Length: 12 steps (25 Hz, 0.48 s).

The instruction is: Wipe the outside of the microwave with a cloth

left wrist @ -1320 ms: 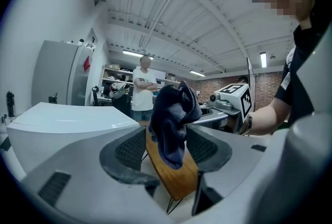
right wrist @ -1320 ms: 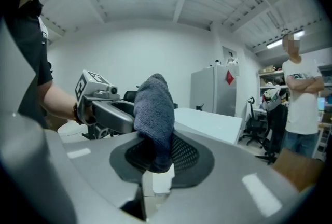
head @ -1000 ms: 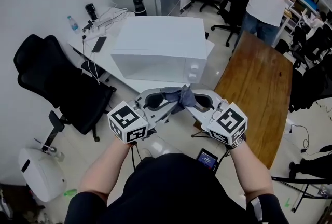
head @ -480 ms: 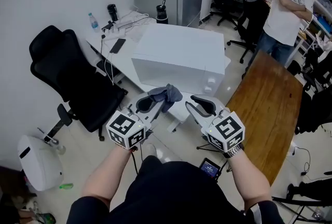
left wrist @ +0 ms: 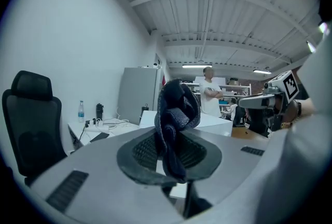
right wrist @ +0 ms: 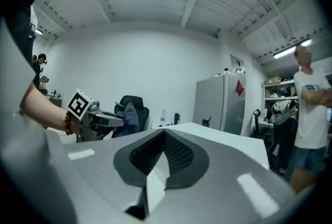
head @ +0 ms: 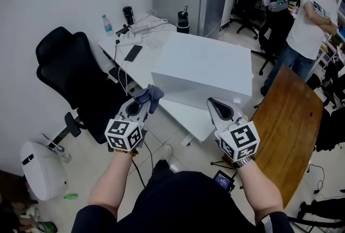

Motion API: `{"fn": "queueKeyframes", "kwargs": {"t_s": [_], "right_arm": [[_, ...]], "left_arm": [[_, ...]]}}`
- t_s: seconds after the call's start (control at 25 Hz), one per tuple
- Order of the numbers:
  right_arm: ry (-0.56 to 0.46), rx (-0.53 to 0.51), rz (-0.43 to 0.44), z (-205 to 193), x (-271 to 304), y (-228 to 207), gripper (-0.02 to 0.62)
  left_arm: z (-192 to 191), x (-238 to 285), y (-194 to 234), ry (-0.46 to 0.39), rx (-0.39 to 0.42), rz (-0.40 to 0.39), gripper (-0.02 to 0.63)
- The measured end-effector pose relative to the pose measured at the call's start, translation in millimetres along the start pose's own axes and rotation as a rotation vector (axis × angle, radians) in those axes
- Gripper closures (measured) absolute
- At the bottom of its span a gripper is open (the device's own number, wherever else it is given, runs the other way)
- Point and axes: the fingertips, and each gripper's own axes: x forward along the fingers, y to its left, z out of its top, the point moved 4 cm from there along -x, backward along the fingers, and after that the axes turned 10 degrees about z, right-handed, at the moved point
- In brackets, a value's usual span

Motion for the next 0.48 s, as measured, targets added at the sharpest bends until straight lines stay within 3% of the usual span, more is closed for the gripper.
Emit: {"fn": "queueKeyframes", "kwargs": {"t_s": [0.24,0.48], "right_arm": [[-0.017,0.002,-0.029,15,53,-36,0.595],[-0.008,0.018,-0.076,20,103,-82,0.594]], "left_arm": [[-16,48,55,0.035,0.027,0.046,0.54],[-48,91,92,0.1,0.028,0.018,0.541]]}}
